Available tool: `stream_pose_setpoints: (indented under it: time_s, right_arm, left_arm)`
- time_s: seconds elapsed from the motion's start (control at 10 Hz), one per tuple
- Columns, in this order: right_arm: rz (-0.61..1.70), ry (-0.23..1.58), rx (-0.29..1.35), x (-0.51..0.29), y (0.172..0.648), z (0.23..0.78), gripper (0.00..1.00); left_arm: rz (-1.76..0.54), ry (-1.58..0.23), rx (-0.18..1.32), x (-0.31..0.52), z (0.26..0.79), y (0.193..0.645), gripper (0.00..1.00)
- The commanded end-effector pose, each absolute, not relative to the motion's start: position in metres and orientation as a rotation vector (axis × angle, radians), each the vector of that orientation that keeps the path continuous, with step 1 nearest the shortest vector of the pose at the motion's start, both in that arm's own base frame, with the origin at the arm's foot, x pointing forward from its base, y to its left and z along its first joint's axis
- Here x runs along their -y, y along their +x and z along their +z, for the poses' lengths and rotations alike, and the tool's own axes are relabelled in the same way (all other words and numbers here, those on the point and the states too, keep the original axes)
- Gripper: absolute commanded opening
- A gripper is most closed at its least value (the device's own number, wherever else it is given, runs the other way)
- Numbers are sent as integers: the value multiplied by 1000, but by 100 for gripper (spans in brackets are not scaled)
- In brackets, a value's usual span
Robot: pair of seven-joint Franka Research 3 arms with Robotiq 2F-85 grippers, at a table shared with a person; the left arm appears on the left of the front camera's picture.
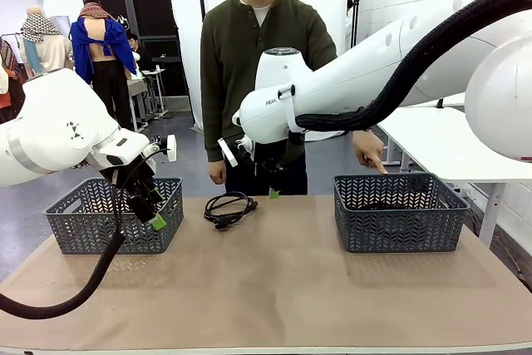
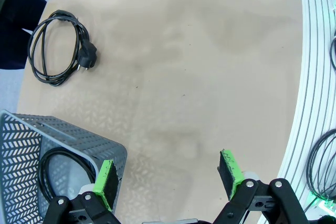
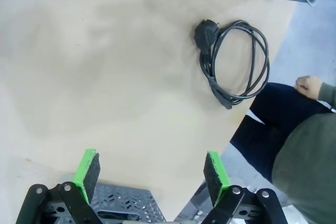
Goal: Organize the cables according to human instructions.
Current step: Pick up a bundle of cables and place it in the basket indicated by the human.
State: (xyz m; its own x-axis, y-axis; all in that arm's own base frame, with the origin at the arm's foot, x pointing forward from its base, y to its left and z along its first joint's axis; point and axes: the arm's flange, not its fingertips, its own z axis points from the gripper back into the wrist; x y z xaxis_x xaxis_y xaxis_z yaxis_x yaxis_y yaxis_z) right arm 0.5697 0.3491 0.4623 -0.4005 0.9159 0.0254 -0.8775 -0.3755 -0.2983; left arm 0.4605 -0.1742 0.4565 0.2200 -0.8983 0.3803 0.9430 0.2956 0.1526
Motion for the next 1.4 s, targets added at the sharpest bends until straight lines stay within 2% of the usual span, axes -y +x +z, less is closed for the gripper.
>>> stream_pose_setpoints:
  time_s: [0.0,0.5,1.3]
  right_arm:
    - [1966,-173,309,-344,567,462,100]
    - [1970,-196,320,-363,591,451,100]
    - [2086,-130,280,-403,648,399,100]
  left_arm:
    - [-1279,-121,425,174,459,460,100]
    - [-1279,-121,425,174,459,460,100]
    - [-1279,-121,425,174,459,460,100]
